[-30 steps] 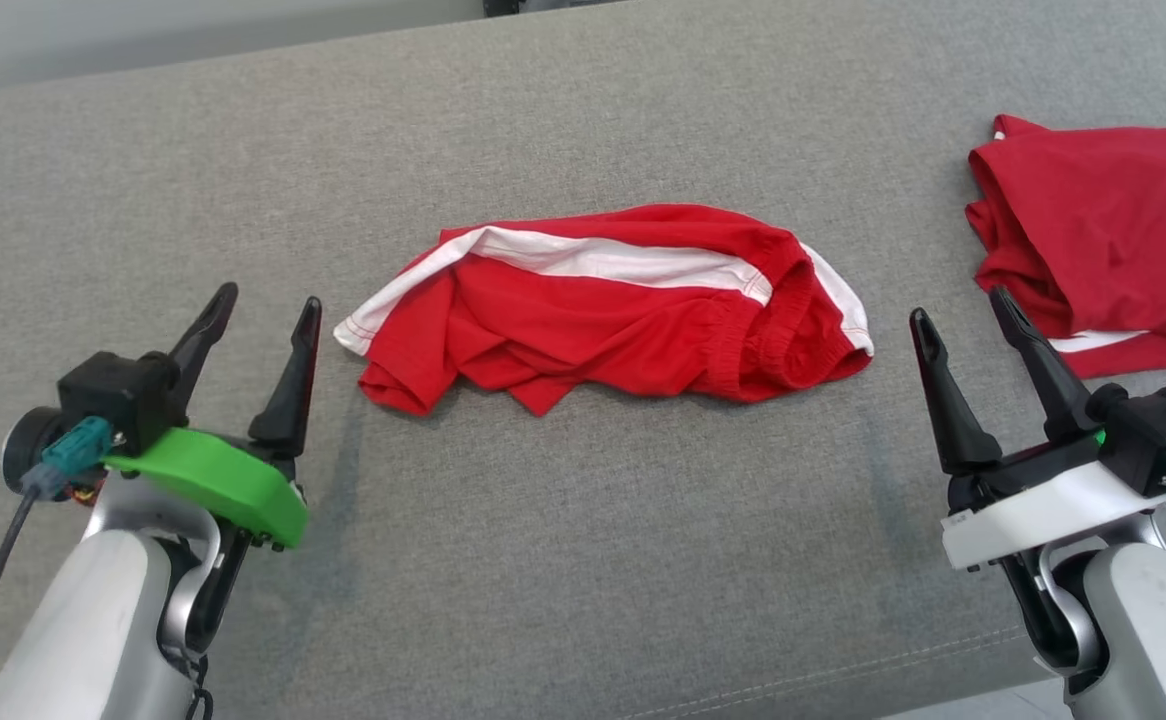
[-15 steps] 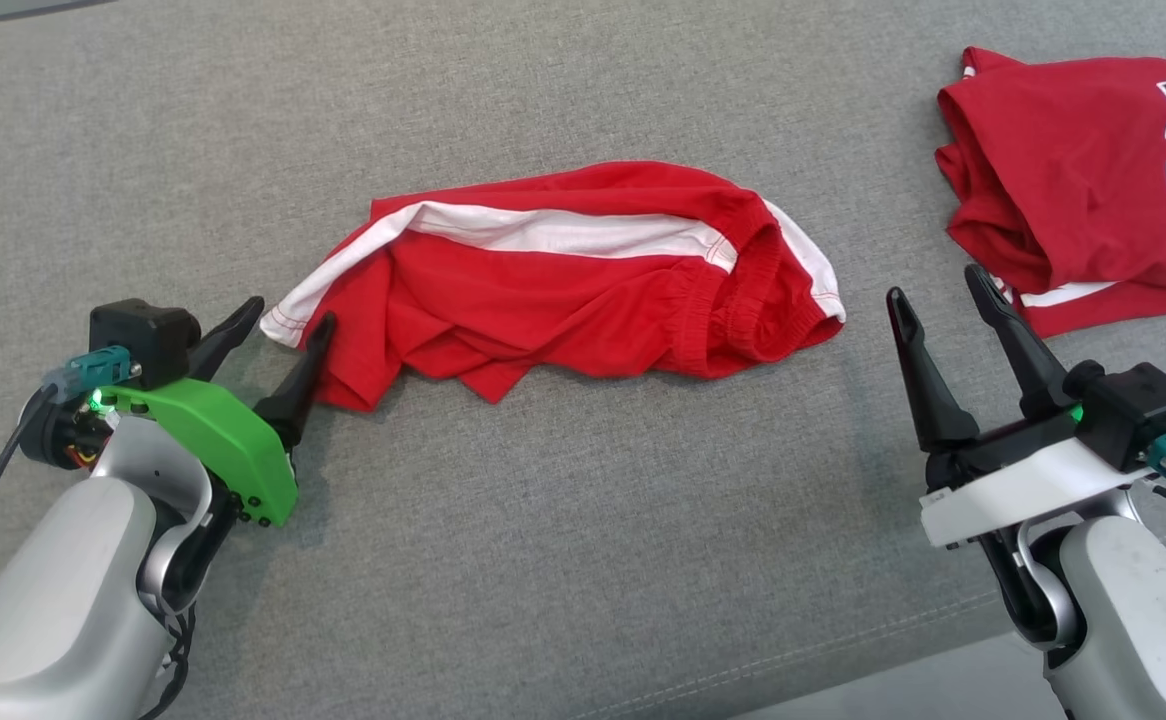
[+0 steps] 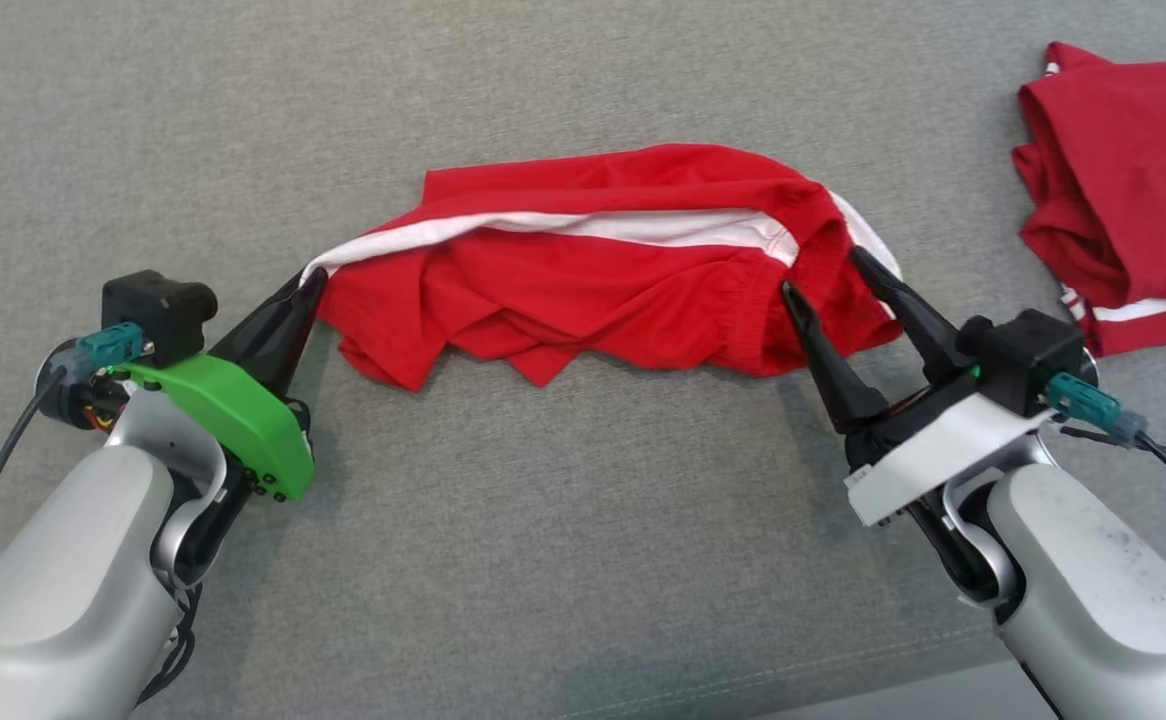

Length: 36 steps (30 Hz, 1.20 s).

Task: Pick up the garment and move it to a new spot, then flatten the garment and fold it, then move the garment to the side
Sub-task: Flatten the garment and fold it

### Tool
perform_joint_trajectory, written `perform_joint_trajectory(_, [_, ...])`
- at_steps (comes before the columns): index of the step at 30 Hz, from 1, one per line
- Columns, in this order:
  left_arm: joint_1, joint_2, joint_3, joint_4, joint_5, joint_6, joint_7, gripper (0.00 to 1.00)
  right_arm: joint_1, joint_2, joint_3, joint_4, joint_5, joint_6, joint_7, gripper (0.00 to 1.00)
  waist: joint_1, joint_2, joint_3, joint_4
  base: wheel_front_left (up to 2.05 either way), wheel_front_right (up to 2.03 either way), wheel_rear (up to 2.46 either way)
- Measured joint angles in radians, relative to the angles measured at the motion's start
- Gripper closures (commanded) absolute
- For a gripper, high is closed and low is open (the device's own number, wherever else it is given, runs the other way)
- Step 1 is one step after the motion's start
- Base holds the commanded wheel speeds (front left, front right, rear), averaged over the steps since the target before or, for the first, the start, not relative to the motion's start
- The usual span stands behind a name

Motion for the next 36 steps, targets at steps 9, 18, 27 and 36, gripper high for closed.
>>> perform_joint_trajectory(9, [-0.037, -0.01, -0.044, 0.03, -0.004, 0.0, -0.049, 1.0, -0.1, -0.026, 0.064, 0.159, 0.096, 0.0, 0.003, 0.0, 0.0, 0.0, 0.041, 0.047, 0.0, 0.0, 0.0])
perform_joint_trajectory(18, [-0.061, -0.014, -0.063, 0.036, 0.011, 0.0, -0.091, 1.0, -0.181, -0.031, 0.148, 0.214, 0.169, 0.0, -0.013, 1.0, 0.0, 0.0, 0.058, 0.059, 0.0, 0.0, 0.0])
perform_joint_trajectory(27, [-0.063, 0.008, -0.03, -0.066, 0.044, 0.069, -0.16, 1.0, -0.169, -0.128, 0.183, 0.075, 0.219, 0.0, -0.024, 1.0, 0.0, 0.0, 0.028, 0.054, 0.0, 0.0, 0.0])
perform_joint_trajectory(36, [-0.046, 0.047, 0.057, -0.34, 0.056, 0.23, -0.171, 1.0, -0.155, -0.261, 0.127, -0.148, 0.249, 0.0, -0.019, 1.0, 0.0, 0.0, -0.035, 0.036, 0.0, 0.0, 0.0])
